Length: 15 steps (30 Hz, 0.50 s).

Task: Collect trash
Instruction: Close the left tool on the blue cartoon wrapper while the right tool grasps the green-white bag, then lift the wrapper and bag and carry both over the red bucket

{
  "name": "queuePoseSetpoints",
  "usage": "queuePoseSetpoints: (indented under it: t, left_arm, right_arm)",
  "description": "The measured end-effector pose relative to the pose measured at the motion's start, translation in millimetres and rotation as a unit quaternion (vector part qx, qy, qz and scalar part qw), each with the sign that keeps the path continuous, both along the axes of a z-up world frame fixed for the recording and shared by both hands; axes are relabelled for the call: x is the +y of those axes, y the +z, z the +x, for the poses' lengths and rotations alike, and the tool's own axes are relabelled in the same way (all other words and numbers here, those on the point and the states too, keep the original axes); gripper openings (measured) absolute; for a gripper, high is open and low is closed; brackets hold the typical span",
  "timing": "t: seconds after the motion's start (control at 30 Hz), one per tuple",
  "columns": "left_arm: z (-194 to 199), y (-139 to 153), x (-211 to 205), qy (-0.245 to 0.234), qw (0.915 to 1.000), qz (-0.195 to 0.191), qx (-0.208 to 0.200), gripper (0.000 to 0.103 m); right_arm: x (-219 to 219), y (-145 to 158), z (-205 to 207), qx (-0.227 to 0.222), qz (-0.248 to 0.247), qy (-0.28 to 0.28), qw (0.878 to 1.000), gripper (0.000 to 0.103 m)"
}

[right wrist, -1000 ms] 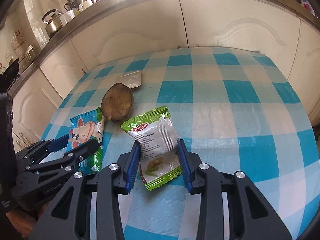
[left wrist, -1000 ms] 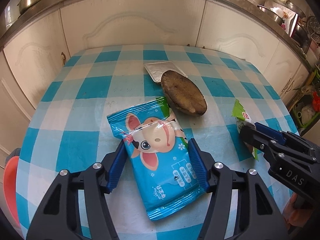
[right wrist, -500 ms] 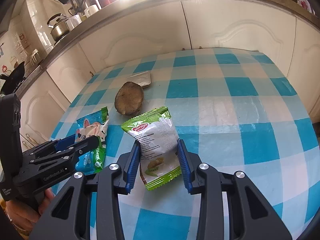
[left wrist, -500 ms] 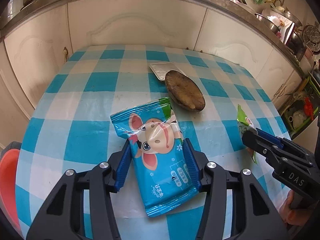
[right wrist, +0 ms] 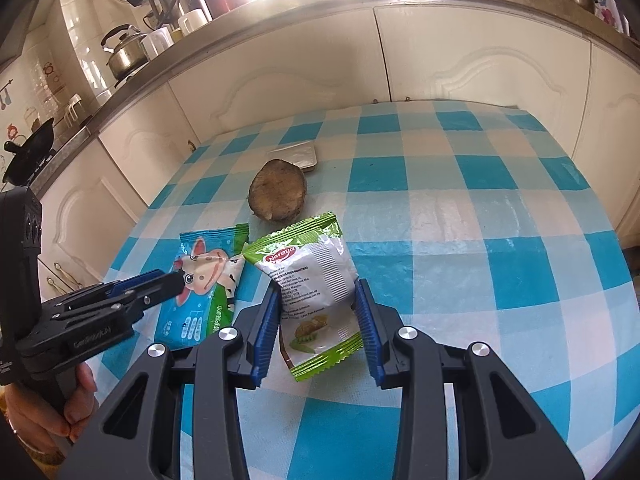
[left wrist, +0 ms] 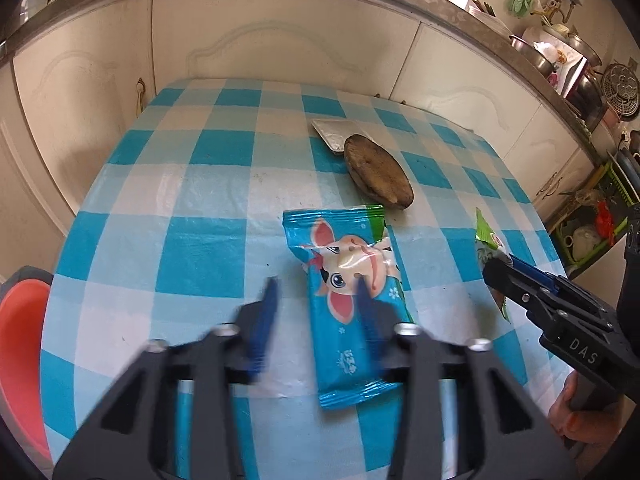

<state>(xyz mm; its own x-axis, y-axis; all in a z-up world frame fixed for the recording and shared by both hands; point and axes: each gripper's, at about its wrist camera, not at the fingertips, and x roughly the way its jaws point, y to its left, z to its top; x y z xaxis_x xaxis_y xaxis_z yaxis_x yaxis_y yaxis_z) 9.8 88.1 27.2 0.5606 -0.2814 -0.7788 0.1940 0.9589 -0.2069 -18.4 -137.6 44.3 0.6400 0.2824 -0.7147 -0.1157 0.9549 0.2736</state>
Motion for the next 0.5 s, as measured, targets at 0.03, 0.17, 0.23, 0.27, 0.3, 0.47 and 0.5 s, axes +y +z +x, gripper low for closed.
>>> queuePoseSetpoints:
  t: [0.03,0.17,0.23,0.27,0.3,0.47,0.5]
  left_arm:
    - [-1.1,-0.1,-4.1,-0.004,1.0000,0.002,-0.002,0.065]
    - [-1.0,-6.2,-25.1,-0.019,0.9992,0.034,-0.002,0.072]
    - [1.2,-11.0,-36.8,-0.021,0.9979,0.060,-0.007,0.073]
    - [2.8,-13.0,-42.4,-0.020,0.9968,0.077,-0.011,0.073]
    - [3.7,-13.7,-46.0,-0.020,0.9959,0.087,-0.014,0.073]
    - [9.7,-15.2,-58.9,-0.019,0.9927,0.116,-0.027,0.060]
    - [10.9,-14.9,-59.8,-0.020,0.9924,0.118,-0.028,0.059]
  right_arm:
    - [-0.6,0.2,-0.6,0.000,0.002,-0.001,1.000,0.039]
    - [-3.7,1.9,-4.1,-0.003,0.001,-0.006,1.000,0.039]
    - [-6.2,2.1,-6.1,-0.003,0.004,-0.008,1.000,0.039]
    - [-8.0,2.1,-6.9,-0.004,0.006,-0.010,1.000,0.039]
    - [-9.2,2.1,-7.5,-0.004,0.006,-0.012,1.000,0.039]
    - [-16.7,1.3,-9.6,-0.004,0.019,-0.016,1.000,0.039]
    - [-17.6,0.8,-9.8,-0.004,0.023,-0.017,1.000,0.039]
